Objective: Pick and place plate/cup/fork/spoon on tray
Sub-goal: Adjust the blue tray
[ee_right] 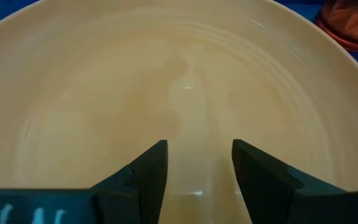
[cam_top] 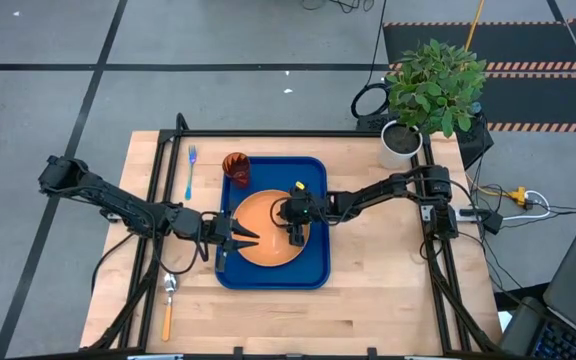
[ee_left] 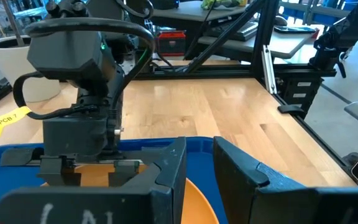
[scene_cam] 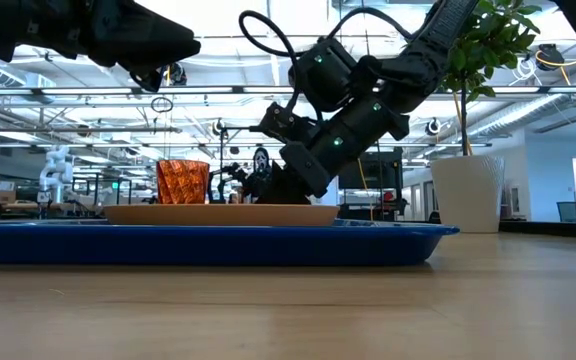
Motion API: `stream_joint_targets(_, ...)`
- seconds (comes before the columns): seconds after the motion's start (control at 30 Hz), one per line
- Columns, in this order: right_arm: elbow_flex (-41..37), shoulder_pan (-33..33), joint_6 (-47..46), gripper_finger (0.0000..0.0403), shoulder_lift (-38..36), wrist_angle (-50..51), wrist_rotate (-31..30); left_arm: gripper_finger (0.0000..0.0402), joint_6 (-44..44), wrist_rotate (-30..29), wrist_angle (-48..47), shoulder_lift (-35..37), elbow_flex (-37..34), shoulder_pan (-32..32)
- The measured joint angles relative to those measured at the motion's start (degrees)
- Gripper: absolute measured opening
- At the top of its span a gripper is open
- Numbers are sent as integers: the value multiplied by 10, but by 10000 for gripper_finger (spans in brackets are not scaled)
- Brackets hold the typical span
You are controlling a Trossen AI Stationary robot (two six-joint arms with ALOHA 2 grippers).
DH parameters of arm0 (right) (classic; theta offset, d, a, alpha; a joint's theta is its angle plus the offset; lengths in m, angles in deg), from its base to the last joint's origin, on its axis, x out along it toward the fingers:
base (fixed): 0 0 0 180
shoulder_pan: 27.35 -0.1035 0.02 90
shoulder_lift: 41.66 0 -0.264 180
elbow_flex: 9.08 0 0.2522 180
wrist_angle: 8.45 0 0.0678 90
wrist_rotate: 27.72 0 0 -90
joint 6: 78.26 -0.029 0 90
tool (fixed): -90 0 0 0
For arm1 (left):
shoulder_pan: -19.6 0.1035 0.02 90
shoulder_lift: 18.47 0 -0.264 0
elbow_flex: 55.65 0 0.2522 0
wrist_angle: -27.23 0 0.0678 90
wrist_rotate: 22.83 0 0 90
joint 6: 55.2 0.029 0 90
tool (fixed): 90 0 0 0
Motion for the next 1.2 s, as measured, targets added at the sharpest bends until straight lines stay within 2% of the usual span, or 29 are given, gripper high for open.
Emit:
stream_joint_targets(0.6, 0, 30, 11, 171, 0, -2, -2, 81, -2, 0, -1, 0, 0, 0)
stream_joint_targets(0.87, 0, -5, -13, 171, -22, 2, 41, 81, -4, 0, -6, 0, 0, 0)
stream_joint_targets(0.97, 0, -20, 28, 171, -49, 16, 0, 81, -6, 0, -6, 0, 0, 0)
stream_joint_targets(1.13, 0, -10, 168, 171, -111, 60, -162, 81, -23, 1, -11, 0, 0, 0)
stream_joint_targets(1.2, 0, 17, 198, 171, -129, 76, -195, 81, -52, 17, -23, 0, 0, -2)
